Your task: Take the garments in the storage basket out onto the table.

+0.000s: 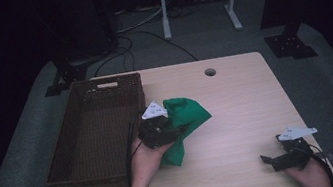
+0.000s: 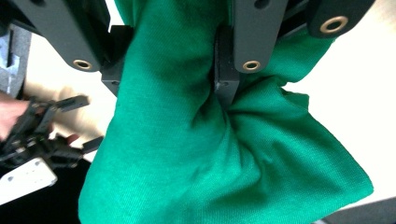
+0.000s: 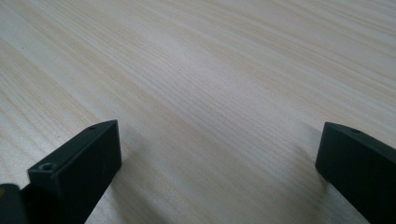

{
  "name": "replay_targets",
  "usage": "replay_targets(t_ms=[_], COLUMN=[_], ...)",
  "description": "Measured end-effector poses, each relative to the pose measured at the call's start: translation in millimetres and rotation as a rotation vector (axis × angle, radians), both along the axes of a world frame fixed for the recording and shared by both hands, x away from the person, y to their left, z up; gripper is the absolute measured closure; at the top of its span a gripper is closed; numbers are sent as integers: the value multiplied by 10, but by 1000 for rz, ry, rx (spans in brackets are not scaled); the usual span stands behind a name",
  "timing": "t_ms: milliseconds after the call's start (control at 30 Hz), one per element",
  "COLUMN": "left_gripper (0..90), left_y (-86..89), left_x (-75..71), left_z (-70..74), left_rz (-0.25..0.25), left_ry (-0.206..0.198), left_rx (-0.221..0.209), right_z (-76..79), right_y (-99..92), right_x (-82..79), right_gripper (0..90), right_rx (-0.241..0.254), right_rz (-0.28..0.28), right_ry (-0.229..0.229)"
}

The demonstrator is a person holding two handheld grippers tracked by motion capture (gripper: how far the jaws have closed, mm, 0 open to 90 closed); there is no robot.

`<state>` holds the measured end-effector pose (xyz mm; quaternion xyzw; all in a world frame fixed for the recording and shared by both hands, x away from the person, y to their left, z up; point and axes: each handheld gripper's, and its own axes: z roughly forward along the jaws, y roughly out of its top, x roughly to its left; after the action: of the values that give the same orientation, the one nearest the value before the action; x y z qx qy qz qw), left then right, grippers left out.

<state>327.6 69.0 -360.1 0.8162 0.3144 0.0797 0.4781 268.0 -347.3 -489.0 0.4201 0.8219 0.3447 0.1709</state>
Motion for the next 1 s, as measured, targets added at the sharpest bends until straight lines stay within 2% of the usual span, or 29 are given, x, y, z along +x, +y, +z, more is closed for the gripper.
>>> replay_targets(t_ms=[67, 167, 367, 633, 900, 1000], left_gripper=[604, 604, 604, 604, 603, 602], left_y=[-47, -136, -219, -388, -434, -445], left_x=[-5, -28, -46, -67, -23, -12], left_z=[-44, -97, -236, -461, -651, -693], left_rz=[3, -8, 22, 30, 49, 56], left_ry=[4, 8, 25, 53, 86, 87], left_rx=[1, 32, 59, 112, 123, 126], right_z=[1, 1, 1, 1, 1, 1], right_y=[1, 1, 0, 1, 1, 0], right_x=[-1, -1, -1, -1, -1, 0], right_gripper=[0, 0, 0, 0, 0, 0], right_rx=[1, 2, 1, 1, 1, 1], right_rz=[-1, 0, 3, 3, 3, 3], right_ry=[1, 2, 1, 1, 1, 1])
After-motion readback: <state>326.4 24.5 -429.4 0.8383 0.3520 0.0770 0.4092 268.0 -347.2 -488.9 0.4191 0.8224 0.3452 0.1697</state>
